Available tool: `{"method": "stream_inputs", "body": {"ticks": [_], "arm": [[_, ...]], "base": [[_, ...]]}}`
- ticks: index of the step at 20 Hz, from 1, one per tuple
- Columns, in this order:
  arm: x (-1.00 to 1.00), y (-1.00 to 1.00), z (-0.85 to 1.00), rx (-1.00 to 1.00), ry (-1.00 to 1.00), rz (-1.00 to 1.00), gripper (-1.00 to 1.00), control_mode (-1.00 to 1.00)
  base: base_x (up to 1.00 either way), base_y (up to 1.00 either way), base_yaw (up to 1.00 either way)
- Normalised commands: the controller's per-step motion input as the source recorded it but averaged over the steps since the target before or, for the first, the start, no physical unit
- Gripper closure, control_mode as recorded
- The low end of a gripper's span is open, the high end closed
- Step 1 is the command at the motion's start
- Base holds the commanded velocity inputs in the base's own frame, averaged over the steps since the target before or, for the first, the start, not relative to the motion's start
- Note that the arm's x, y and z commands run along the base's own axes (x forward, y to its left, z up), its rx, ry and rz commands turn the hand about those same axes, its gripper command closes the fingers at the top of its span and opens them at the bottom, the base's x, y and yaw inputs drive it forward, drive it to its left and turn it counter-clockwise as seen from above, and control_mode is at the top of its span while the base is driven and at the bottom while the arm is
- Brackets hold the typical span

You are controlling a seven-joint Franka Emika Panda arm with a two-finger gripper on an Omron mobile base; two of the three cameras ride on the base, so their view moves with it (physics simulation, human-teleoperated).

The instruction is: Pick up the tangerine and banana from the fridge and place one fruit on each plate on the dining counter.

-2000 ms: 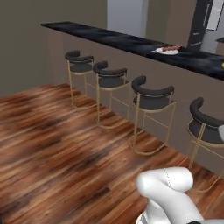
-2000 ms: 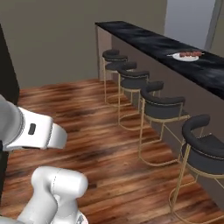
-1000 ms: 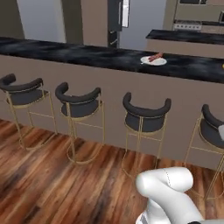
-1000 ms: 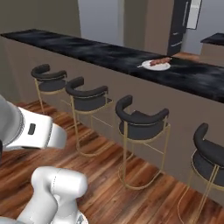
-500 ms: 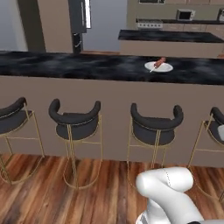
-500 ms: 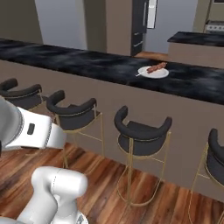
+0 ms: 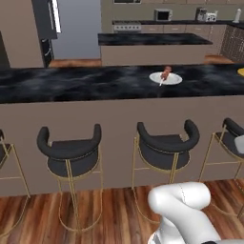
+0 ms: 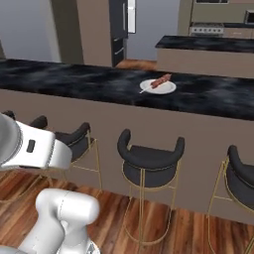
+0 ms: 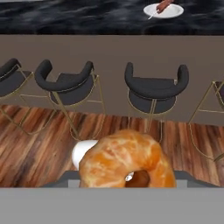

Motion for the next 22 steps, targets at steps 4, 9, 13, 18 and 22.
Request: {"method": "stream_inputs", "body": {"ticks": [4, 9, 13, 18, 22], "arm": [[0.0, 0.0, 0.0, 0.0, 0.0, 0.0, 1.0, 1.0], [0.0, 0.0, 0.0, 0.0, 0.0, 0.0, 1.0, 1.0], [0.0, 0.0, 0.0, 0.0, 0.0, 0.0, 1.0, 1.0], [0.0, 0.0, 0.0, 0.0, 0.0, 0.0, 1.0, 1.0], [0.0, 0.0, 0.0, 0.0, 0.0, 0.0, 1.0, 1.0]], "base": [[0.43, 0.07, -0.28], [0.42, 0.06, -0.33], [0.45, 0.23, -0.3], [0.83, 0.13, -0.1], [1.0, 0.0, 0.0]]}}
